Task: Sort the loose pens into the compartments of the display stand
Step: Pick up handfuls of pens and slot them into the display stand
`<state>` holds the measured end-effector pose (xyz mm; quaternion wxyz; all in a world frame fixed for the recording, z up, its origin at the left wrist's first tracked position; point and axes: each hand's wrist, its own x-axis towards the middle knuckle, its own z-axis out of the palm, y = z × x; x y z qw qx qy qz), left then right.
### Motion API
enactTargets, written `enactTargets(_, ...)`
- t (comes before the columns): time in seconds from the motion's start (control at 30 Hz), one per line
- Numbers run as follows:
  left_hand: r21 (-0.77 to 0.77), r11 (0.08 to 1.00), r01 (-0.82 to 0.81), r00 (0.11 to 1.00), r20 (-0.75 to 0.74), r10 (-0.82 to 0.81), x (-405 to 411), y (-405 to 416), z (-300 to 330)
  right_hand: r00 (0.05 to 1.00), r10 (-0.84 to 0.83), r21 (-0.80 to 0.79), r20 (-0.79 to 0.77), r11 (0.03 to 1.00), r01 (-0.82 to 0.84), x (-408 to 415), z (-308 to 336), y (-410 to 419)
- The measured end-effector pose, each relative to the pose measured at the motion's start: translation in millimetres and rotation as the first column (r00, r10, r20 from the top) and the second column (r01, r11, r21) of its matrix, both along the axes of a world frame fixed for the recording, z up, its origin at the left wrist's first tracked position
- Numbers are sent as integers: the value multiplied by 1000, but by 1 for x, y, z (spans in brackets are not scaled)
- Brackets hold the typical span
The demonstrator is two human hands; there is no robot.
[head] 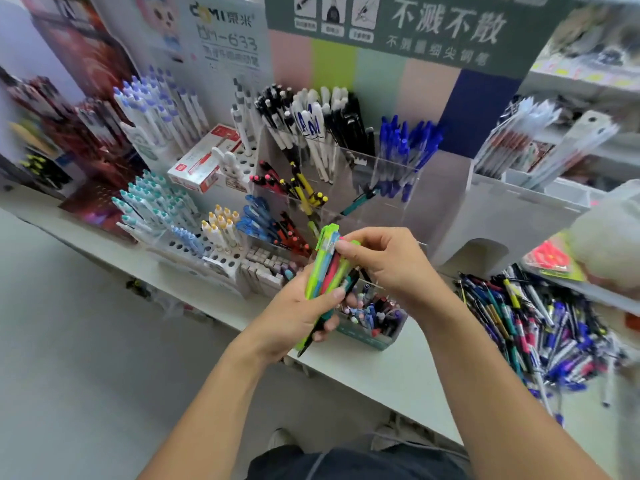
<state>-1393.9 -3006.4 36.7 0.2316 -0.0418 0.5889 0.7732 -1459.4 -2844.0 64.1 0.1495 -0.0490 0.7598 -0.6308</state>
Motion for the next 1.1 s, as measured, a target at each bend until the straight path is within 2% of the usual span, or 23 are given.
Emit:
enactTargets(0.07, 1, 1000, -3, 1000, 7, 3, 2, 3, 0, 996, -74, -84, 42, 993, 77, 2, -1, 9)
enactTargets(0.17, -75, 996, 52, 998, -18, -54, 4, 3, -5, 990, -141, -97, 18, 985, 142, 2, 1, 21)
enactTargets(0.3, -184, 972, 143, 988, -34, -152, 7, 1, -8, 987, 147, 41, 58, 988, -150, -2, 8, 24)
enactTargets(0.37, -222, 962, 156, 984, -48, -171, 9, -2, -9, 971, 226, 65, 78, 971, -231, -6, 9, 21)
enactTargets(0.6, -250, 957, 146, 985, -55, -165, 18, -12, -2, 975, 215, 38, 48, 975, -217, -8, 0, 10)
enactTargets(0.73, -253, 953, 166, 985, -7, -173, 26, -21, 1, 980, 192, 10, 55, 981, -192, -7, -5, 6)
enactTargets(0.87, -214, 945, 249, 968, 67, -240, 31, -33, 2, 934, 356, 48, 12, 933, -356, -5, 5, -2)
enactTargets(1.0, -213, 927, 309, 951, 93, -296, 33, -40, 1, 857, 511, 40, 60, 857, -514, -11, 14, -6)
enactTargets(1.1, -133, 953, 273, 959, 115, -259, 36, -38, -1, 840, 542, 57, 44, 838, -543, -14, 14, -7)
